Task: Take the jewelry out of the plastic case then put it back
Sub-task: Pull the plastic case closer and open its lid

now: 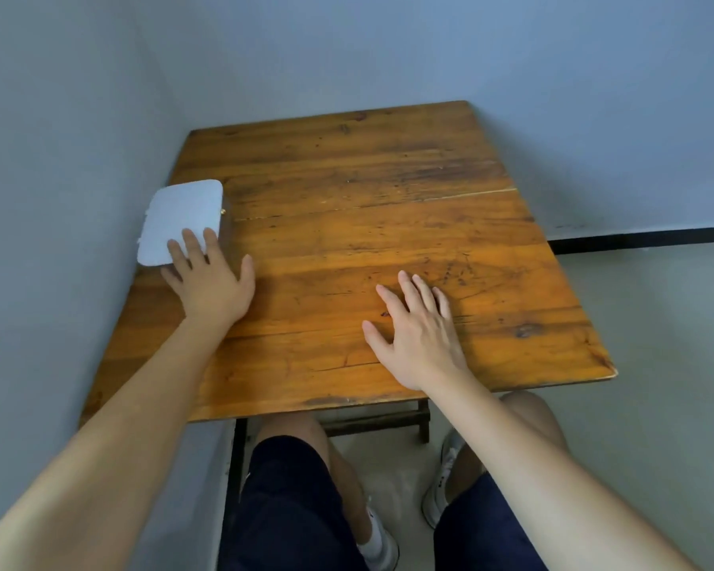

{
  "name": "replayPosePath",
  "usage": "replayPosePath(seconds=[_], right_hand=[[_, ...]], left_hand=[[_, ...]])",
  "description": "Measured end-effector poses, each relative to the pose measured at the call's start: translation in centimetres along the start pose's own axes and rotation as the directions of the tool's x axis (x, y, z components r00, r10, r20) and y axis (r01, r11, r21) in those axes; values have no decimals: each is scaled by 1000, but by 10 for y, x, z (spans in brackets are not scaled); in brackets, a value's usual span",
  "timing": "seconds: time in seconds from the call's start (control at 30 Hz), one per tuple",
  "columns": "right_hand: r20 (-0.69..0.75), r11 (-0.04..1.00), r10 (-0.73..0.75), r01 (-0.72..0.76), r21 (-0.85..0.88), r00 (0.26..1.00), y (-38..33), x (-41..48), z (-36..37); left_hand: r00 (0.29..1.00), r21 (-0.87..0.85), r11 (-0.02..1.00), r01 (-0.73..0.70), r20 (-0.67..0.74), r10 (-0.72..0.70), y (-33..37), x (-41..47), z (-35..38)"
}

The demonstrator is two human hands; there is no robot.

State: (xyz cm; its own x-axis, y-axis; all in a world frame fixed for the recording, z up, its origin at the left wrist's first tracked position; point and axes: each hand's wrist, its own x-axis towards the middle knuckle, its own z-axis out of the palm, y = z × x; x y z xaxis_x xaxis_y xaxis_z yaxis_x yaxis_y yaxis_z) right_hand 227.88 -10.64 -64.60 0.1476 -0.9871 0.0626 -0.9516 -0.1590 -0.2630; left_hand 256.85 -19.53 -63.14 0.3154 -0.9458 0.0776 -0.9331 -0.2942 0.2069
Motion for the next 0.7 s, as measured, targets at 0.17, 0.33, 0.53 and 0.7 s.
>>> replayPosePath(seconds=[0.17, 0.33, 0.53, 0.7], right_hand=[[-11, 1000, 1, -1, -7, 1000, 0, 0, -1], [-35, 999, 35, -34, 28, 999, -4, -3, 0], [-99, 996, -37, 45, 82, 994, -8, -14, -3], [-88, 992, -105, 111, 65, 991, -10, -16, -5]], left_hand=[[977, -65, 976, -209, -55, 206, 10, -52, 9], [899, -150, 886, -438, -99, 427, 25, -110, 10], [799, -197, 776, -599, -219, 560, 21, -140, 4], [900, -219, 874, -434, -139, 412, 23, -114, -8]])
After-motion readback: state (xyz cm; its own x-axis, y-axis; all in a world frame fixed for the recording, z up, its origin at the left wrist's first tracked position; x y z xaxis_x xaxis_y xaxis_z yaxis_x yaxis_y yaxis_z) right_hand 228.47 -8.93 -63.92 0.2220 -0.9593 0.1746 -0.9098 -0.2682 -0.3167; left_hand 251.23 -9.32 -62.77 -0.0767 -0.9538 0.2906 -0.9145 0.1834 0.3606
